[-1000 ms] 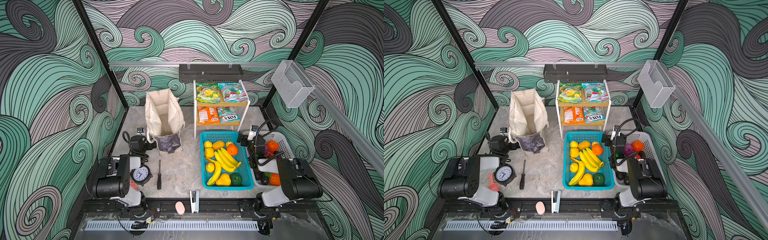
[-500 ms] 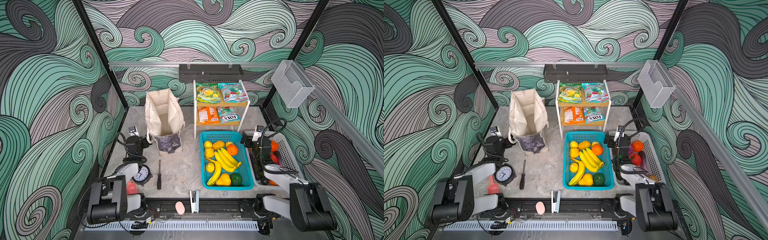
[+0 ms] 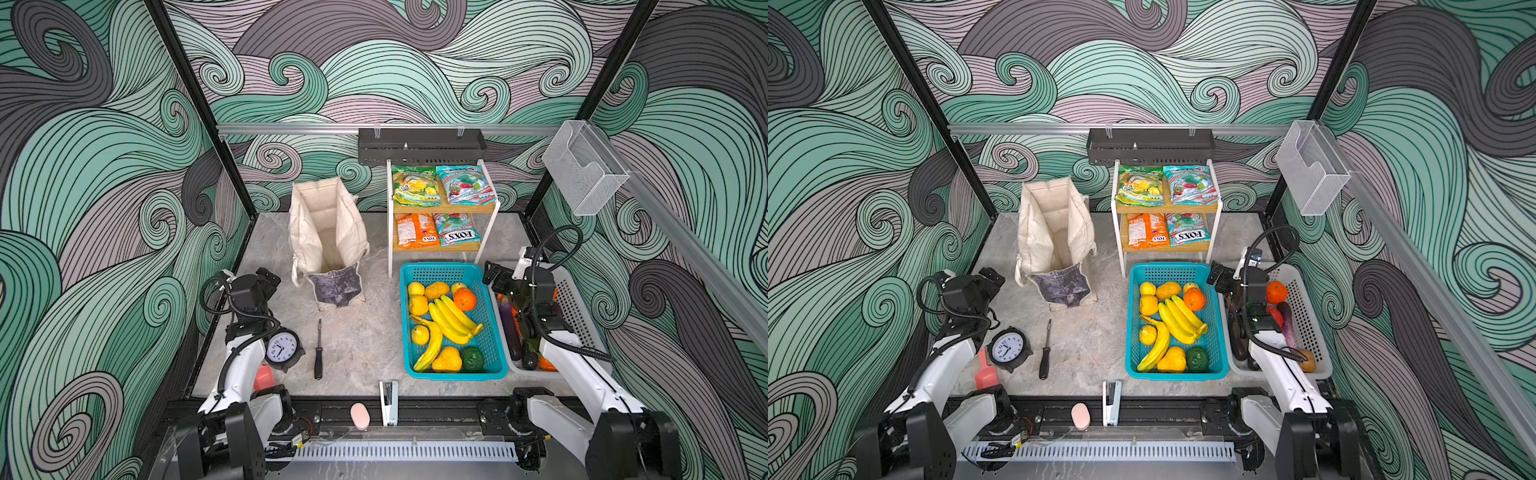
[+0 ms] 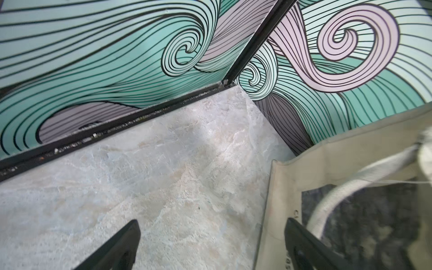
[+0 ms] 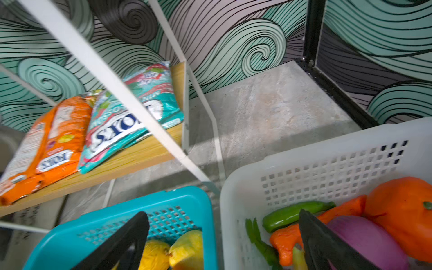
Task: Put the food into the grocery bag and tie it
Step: 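Raise the left arm toward the tote bag while the right arm reaches forward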
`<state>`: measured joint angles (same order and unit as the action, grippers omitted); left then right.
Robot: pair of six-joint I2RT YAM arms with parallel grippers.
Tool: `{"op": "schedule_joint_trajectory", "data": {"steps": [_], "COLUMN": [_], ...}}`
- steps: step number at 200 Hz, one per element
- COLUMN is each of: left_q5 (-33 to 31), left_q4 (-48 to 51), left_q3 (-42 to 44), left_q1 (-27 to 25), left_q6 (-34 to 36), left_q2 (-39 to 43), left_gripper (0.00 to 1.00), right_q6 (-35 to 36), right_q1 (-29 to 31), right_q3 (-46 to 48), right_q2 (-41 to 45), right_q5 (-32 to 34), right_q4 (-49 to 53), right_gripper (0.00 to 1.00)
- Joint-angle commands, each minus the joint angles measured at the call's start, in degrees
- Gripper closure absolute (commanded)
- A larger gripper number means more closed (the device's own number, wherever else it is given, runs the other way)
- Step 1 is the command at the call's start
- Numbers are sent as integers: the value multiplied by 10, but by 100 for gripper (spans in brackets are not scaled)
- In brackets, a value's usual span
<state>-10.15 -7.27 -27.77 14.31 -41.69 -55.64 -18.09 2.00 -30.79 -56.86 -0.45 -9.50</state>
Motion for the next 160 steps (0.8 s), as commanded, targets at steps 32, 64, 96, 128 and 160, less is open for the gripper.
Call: {"op": "schedule_joint_trajectory", "data": {"steps": [32,64,96,128,160], "left_q5": [159,180,207,126,84], "left_q4": [149,166,183,228,276], "left_q3": [-164,-201,-237,-277,-306], "left_q1": [-22,-35,-47,-102,-109], "left_q6": [16,42,46,113,123], "left_q2": [4,-54,-108,-98,-106], "left_gripper": [2,1,1,1,1], "right_q6": [-51,-32,7,2,-8], "right_q1": [10,81,168,210,223], "right_q3": [-60,-118,-169,-180,-183], "right_q2": [57,35,5,-9,-16], "right_q5": [-170,-193,-154,-145,-148], "right_q4": [49,100,149,146,142], "right_gripper": [0,0,0,0,0]}}
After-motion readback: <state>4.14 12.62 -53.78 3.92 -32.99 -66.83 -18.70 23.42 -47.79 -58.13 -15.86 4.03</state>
